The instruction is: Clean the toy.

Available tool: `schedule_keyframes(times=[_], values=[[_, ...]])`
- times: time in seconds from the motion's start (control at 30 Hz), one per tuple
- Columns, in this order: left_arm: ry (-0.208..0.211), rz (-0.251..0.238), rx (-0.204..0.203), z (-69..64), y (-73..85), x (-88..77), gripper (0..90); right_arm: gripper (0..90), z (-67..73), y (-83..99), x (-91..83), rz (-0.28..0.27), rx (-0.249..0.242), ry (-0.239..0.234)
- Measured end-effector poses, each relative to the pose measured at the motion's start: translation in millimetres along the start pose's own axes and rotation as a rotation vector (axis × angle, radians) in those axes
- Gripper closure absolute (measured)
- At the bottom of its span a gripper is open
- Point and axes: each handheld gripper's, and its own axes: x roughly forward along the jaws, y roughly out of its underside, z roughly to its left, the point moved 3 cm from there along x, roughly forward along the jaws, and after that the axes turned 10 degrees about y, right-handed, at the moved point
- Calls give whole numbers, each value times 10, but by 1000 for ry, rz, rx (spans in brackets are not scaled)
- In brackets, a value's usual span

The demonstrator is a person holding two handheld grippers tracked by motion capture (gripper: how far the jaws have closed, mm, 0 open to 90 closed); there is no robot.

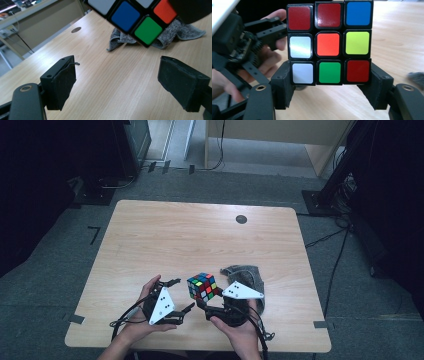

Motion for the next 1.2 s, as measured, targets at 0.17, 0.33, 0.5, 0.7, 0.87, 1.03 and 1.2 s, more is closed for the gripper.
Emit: schedule_keyframes(times=[0.17,0.33,0.5,0.7,0.87,1.03,1.2], values=[[-37,23,85,-46,2,7,150,345,55,20,35,60,11,-43],[-62,28,174,-122,-28,15,153,344,107,35,66,112,10,-71],[-55,5,236,-191,-48,4,261,342,132,57,92,145,8,-82],[-30,-18,180,-179,-23,7,341,204,52,-14,1,65,88,-115],[-3,-45,121,-129,-26,-18,341,210,-18,-55,-61,22,109,-112],[35,-41,126,-177,-18,27,341,213,43,-37,-34,20,92,-105],[60,-35,144,-240,-26,64,341,285,132,8,30,47,69,-38]])
